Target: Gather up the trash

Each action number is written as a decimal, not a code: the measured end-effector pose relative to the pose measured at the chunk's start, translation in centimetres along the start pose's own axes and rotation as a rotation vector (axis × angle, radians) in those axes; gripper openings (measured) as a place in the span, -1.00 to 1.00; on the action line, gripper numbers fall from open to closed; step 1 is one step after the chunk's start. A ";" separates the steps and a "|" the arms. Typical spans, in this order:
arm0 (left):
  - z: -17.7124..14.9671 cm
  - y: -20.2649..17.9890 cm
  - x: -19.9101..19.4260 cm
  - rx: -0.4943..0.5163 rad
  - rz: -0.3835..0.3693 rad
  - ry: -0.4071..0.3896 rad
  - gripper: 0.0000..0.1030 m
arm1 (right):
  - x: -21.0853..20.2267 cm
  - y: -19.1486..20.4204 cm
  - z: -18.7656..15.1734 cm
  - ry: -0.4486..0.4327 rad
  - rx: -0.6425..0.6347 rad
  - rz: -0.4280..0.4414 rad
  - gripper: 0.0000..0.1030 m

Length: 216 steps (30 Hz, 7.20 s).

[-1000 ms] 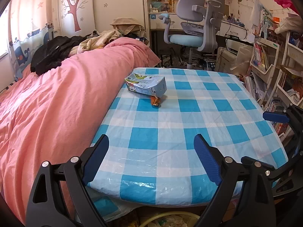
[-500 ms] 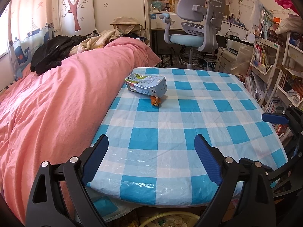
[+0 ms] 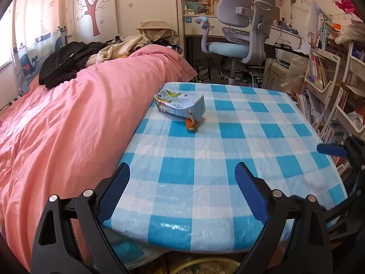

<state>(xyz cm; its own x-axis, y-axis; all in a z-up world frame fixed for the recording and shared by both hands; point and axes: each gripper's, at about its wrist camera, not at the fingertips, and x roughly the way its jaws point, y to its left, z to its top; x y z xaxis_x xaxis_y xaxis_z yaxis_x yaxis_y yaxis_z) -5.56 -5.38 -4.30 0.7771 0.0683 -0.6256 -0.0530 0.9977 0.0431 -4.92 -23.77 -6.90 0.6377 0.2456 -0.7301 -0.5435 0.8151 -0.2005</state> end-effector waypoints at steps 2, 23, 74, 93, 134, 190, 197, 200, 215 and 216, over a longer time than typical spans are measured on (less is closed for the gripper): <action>0.8 0.1 0.4 -0.003 0.003 0.003 0.74 | 0.3 -0.3 0.1 0.010 0.017 -0.010 0.80; 6.3 2.9 0.3 0.013 -0.051 -0.022 0.85 | 6.9 -4.9 1.0 0.156 0.185 -0.091 0.80; 8.2 5.7 5.2 -0.059 -0.045 0.100 0.85 | 7.8 -1.1 3.9 0.122 0.119 -0.035 0.80; 7.8 4.7 5.7 -0.031 -0.029 0.121 0.85 | 7.4 -2.0 3.4 0.114 0.106 -0.017 0.80; 7.9 5.4 3.6 -0.035 -0.093 0.103 0.85 | 11.7 -5.3 2.4 0.157 0.164 0.156 0.87; 6.5 2.6 -0.2 0.179 -0.082 0.002 0.85 | 11.8 -5.4 2.4 0.157 0.164 0.158 0.87; 6.2 2.0 -0.3 0.210 -0.068 -0.006 0.85 | 11.8 -5.4 2.4 0.157 0.164 0.158 0.87; 6.1 1.9 -0.3 0.216 -0.062 -0.007 0.85 | 11.8 -5.4 2.4 0.157 0.164 0.158 0.87; 5.5 0.0 -0.5 0.288 -0.035 -0.016 0.85 | 11.8 -5.4 2.4 0.157 0.164 0.158 0.87; 5.3 -0.2 -0.5 0.305 -0.031 -0.019 0.85 | 11.8 -5.4 2.4 0.157 0.164 0.158 0.87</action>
<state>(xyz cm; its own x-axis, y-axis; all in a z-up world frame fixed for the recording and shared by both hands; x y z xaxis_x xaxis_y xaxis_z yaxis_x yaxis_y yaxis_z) -2.62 -5.58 0.18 0.7871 0.0352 -0.6158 0.1593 0.9529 0.2581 6.81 -23.98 -12.84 0.4528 0.3027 -0.8387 -0.5260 0.8502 0.0229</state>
